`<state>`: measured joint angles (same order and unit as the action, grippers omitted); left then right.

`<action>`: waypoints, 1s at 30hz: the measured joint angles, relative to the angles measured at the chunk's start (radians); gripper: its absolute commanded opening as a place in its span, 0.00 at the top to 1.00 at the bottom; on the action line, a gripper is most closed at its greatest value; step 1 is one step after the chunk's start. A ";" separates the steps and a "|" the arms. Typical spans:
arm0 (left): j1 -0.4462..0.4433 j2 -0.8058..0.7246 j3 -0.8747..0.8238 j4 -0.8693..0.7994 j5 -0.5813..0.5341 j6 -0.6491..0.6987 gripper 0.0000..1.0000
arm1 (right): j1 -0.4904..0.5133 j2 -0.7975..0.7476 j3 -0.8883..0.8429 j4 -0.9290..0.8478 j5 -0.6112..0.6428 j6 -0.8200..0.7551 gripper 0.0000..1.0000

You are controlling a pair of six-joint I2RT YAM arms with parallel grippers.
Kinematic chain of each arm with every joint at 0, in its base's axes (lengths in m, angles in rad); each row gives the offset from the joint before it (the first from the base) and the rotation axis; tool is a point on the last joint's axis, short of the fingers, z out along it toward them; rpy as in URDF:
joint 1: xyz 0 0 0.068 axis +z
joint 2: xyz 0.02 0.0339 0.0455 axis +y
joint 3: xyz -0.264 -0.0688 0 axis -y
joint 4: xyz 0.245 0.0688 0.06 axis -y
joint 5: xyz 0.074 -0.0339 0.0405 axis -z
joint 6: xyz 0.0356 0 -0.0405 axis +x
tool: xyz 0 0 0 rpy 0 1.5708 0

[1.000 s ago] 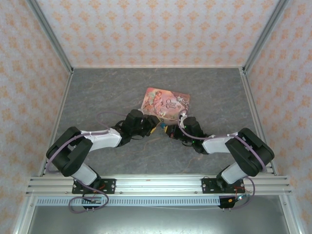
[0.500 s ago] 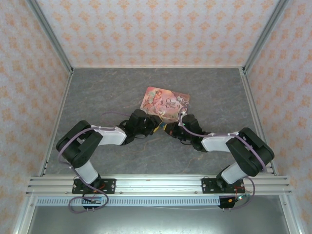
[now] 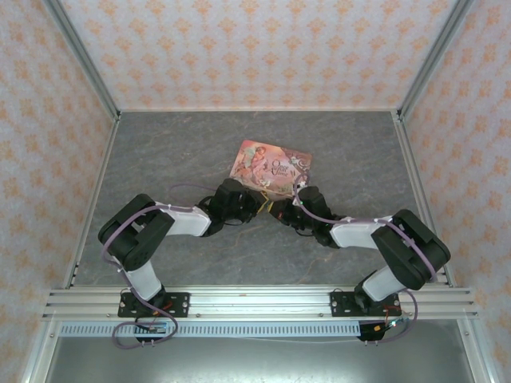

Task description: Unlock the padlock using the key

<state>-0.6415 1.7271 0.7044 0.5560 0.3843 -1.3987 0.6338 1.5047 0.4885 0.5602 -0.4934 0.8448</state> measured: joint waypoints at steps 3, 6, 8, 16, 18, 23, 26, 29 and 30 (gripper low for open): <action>-0.001 0.000 0.003 0.001 0.000 0.000 0.90 | 0.000 -0.016 0.000 -0.021 0.003 -0.010 0.73; -0.005 -0.002 0.006 -0.007 -0.003 0.000 0.90 | 0.000 -0.060 0.002 -0.067 0.017 -0.037 0.65; -0.005 -0.007 0.009 -0.019 -0.003 0.000 0.91 | 0.000 -0.099 0.002 -0.101 0.036 -0.066 0.63; -0.005 -0.052 0.012 -0.095 -0.005 -0.019 0.94 | 0.000 -0.297 0.002 -0.297 0.135 -0.294 0.61; -0.005 -0.065 0.012 -0.113 -0.006 -0.023 0.95 | 0.000 -0.366 0.002 -0.347 0.158 -0.382 0.61; -0.005 -0.103 0.022 -0.181 -0.006 -0.026 0.94 | 0.002 -0.528 0.002 -0.426 0.214 -0.630 0.60; -0.005 -0.116 0.042 -0.229 -0.006 -0.026 0.94 | 0.007 -0.593 0.002 -0.448 0.235 -0.777 0.60; -0.005 -0.124 0.056 -0.258 -0.006 -0.026 0.94 | 0.012 -0.618 0.002 -0.466 0.248 -0.922 0.60; -0.005 -0.127 0.056 -0.262 -0.006 -0.026 0.94 | 0.016 -0.617 0.002 -0.475 0.251 -0.970 0.60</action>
<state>-0.6464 1.5997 0.7605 0.2935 0.3779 -1.4246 0.6498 0.8875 0.4900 0.0849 -0.2420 -0.1249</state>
